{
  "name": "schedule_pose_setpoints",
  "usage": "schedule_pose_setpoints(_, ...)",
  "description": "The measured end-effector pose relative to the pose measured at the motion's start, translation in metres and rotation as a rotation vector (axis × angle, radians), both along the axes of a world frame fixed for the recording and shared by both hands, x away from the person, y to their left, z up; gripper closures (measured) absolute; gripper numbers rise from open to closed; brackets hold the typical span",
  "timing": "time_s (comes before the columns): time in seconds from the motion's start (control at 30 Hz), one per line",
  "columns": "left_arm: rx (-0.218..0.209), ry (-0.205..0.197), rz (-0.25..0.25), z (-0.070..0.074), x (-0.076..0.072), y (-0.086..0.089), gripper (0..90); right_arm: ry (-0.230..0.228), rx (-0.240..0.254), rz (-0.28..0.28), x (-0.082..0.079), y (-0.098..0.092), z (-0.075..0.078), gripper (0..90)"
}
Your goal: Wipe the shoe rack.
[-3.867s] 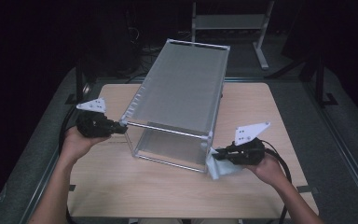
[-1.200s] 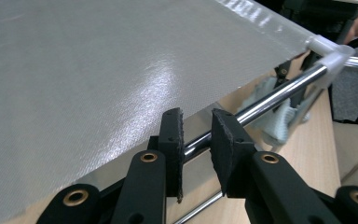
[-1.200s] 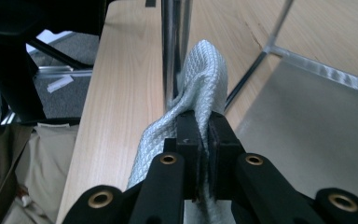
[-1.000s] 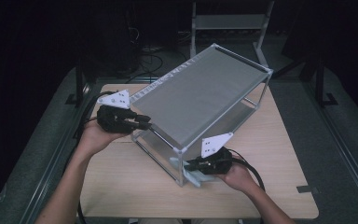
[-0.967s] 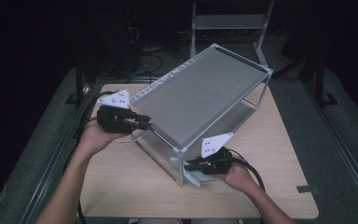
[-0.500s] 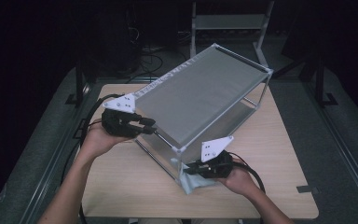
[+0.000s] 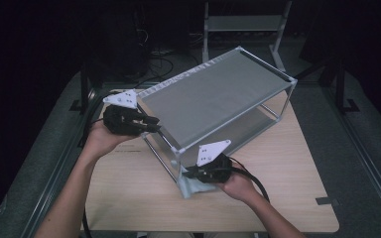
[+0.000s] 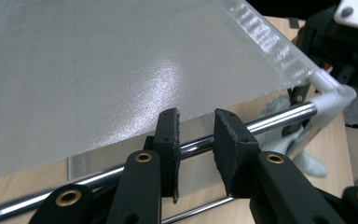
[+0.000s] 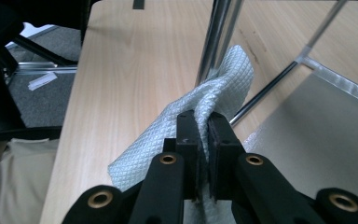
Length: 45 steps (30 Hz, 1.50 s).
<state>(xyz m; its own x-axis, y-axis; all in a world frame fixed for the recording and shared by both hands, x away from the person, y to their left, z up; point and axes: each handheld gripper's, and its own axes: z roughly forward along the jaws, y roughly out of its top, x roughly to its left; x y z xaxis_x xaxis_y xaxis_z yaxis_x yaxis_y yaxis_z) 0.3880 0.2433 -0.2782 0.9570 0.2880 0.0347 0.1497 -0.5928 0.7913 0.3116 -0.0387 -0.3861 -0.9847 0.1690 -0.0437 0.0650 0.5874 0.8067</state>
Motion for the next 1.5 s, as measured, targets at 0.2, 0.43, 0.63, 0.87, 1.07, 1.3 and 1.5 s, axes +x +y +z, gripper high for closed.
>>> schedule_pose_setpoints(0.2, -0.01, 0.014, 0.021, 0.0, 0.011, 0.007, 71.0, -0.007, -0.005, -0.018, 0.007, 0.019, 0.0, 84.3)
schedule_pose_setpoints(0.43, 0.032, 0.035, 0.015, -0.008, 0.014, -0.002, 69.0, -0.046, -0.025, -0.003, 0.005, 0.038, 0.0, 84.4)
schedule_pose_setpoints(0.63, -0.016, 0.036, 0.009, -0.001, 0.002, 0.013, 66.9, -0.025, -0.034, -0.03, 0.009, 0.011, -0.004, 84.2)
schedule_pose_setpoints(0.87, -0.022, -0.003, -0.038, 0.005, -0.033, 0.012, 65.3, -0.012, -0.074, -0.083, 0.01, -0.022, -0.02, 84.2)
schedule_pose_setpoints(1.07, -0.008, -0.023, -0.038, 0.0, -0.055, 0.013, 64.1, 0.016, -0.073, -0.109, 0.014, -0.038, -0.024, 84.1)
schedule_pose_setpoints(1.3, -0.013, -0.001, -0.024, -0.019, -0.069, 0.018, 62.5, 0.019, -0.099, -0.137, 0.026, -0.039, -0.039, 84.1)
schedule_pose_setpoints(1.5, -0.026, 0.06, -0.045, -0.05, -0.077, 0.015, 60.8, 0.022, -0.118, -0.177, 0.04, -0.03, -0.059, 84.0)
